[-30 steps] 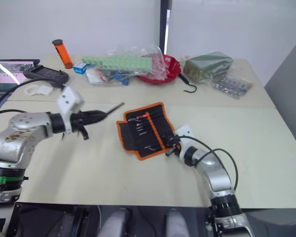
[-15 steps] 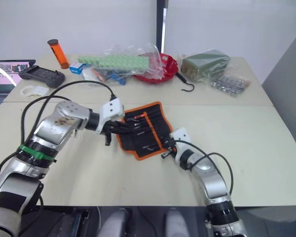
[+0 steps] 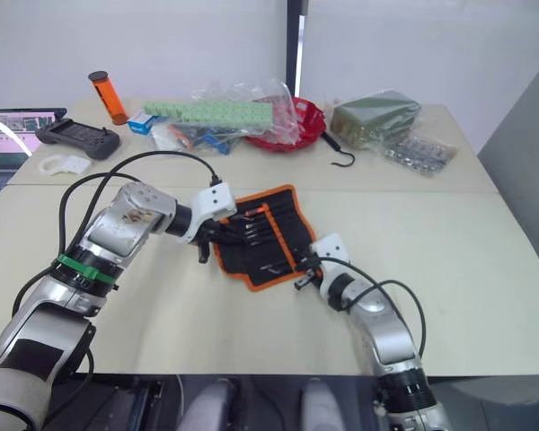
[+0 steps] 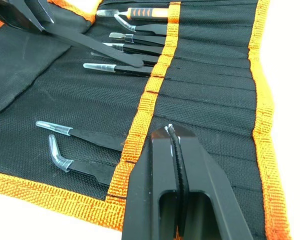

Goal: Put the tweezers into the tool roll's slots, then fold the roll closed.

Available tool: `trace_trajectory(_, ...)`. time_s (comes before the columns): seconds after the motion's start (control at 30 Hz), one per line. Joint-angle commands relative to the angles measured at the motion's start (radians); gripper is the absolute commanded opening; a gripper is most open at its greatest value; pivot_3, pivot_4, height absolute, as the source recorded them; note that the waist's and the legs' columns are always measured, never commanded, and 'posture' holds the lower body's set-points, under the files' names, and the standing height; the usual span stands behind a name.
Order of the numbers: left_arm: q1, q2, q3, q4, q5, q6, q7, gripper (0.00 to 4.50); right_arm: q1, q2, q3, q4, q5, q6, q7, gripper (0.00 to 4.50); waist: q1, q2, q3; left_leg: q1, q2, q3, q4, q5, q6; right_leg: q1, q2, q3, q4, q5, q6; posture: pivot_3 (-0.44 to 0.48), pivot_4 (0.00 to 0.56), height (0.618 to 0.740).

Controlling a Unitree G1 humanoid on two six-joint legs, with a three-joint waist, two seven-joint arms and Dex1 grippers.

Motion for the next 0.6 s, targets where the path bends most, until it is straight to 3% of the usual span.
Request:
trace_trajectory(0.03, -0.003, -0.009, 0.005, -0.005, 0.015, 0.004, 0.003, 0.04, 0.015, -0.010, 0.004, 0.021, -0.018, 0.003, 0.002, 0.00, 0.000, 0.000, 0.000, 0.000, 0.000, 0.000, 0.000, 0.000, 0.000, 0.000, 0.000, 0.000, 0.000, 0.000, 0.000, 0.000, 0.150, 0.740)
trace_trajectory(0.6, 0.021, -0.051, 0.006, 0.036, 0.062, -0.032, 0.020, 0.04, 0.011, -0.018, 0.005, 0.018, -0.018, 0.005, 0.006, 0.00, 0.001, 0.000, 0.000, 0.000, 0.000, 0.000, 0.003, 0.000, 0.000, 0.000, 0.000, 0.000, 0.004, 0.000, 0.000, 0.000, 0.150, 0.740)
